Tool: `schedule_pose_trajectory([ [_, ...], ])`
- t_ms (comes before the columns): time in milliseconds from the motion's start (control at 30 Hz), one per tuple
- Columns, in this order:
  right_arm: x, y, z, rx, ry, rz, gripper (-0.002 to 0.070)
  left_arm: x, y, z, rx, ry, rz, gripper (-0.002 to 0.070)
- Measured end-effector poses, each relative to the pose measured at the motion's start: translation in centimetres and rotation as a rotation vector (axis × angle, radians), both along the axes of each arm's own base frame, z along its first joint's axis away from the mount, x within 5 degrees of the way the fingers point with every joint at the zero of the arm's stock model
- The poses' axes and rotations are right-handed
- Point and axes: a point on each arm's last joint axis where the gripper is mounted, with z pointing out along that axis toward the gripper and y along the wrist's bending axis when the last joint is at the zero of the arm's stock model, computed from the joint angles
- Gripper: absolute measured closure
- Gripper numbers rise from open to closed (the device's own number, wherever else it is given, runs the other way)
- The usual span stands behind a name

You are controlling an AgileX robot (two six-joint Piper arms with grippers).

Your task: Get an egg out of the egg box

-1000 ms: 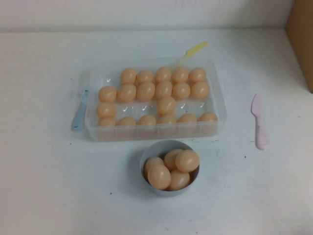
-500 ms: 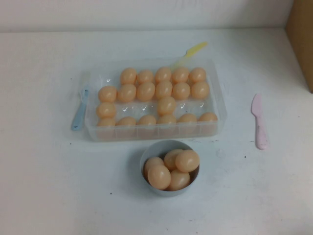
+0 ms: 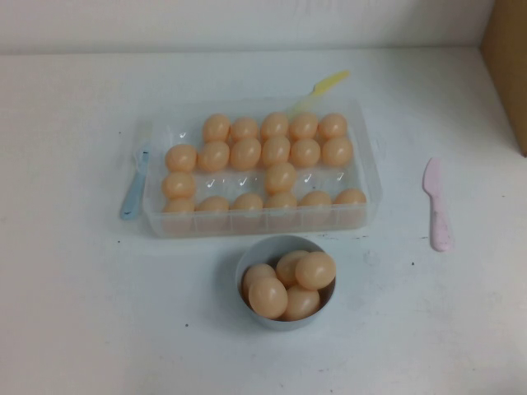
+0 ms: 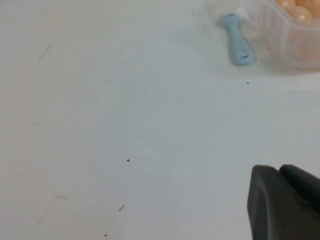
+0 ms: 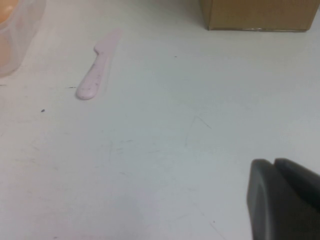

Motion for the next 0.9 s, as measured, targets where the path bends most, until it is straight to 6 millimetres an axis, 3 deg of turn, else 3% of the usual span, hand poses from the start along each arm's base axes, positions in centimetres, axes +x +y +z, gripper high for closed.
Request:
schedule_pose_trajectory([
  [600,0.1,0.1,0.1,0.034,-0.018,0.001,0.0694,0.0,0.0,0.0,0.000,0.000,0.000,0.0679],
  [700,0.2,0.4,0.5,0.142,-0.059,0.000,0.0694,0.0,0.0,0.0,0.000,0.000,0.000,0.0679],
  [900,0.4,1.0,1.6,0.537,-0.157,-0.024,0.0694,0.0,0.0,0.0,0.000,0.000,0.000,0.0680],
])
